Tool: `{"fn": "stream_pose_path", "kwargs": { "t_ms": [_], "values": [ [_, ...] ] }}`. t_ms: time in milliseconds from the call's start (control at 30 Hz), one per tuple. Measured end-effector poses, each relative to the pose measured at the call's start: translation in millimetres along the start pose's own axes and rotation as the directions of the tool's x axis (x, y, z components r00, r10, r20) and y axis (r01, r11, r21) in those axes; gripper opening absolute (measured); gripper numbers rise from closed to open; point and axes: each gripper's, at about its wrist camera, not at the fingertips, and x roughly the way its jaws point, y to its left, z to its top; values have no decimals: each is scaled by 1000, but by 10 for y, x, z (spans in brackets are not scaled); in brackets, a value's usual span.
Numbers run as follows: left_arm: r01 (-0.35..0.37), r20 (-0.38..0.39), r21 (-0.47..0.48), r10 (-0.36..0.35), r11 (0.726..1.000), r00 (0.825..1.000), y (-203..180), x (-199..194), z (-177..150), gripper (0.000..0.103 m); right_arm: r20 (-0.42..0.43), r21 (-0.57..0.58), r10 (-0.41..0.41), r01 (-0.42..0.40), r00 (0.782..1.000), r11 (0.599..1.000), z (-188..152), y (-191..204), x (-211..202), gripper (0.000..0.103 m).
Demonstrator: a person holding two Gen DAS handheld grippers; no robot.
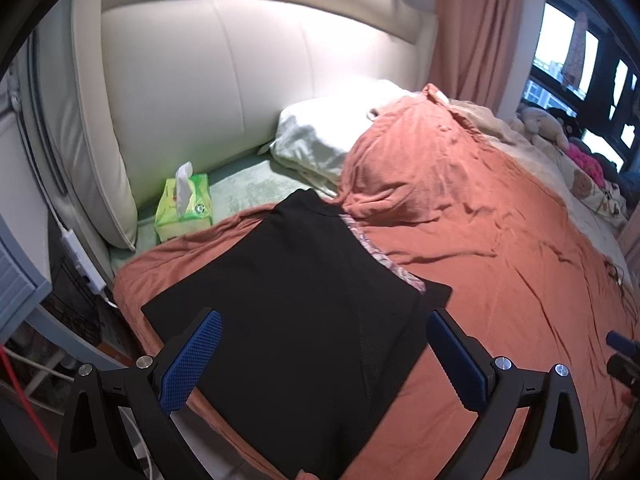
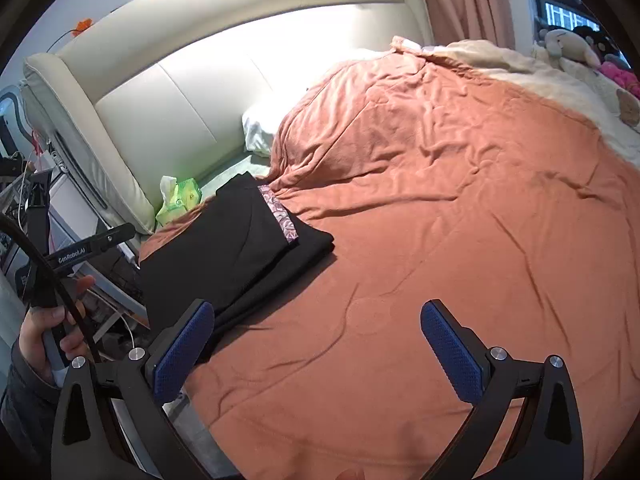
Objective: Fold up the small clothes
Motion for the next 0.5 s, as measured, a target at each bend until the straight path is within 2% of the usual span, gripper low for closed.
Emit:
{"fn": "stream_pose_path", "kwargs": {
  "t_ms": [500],
  "values": [
    [99, 88, 98, -108, 990, 990, -715, -1030, -478, 103, 116, 49, -119, 114, 986, 992, -571, -92, -1443, 103]
  ]
}}
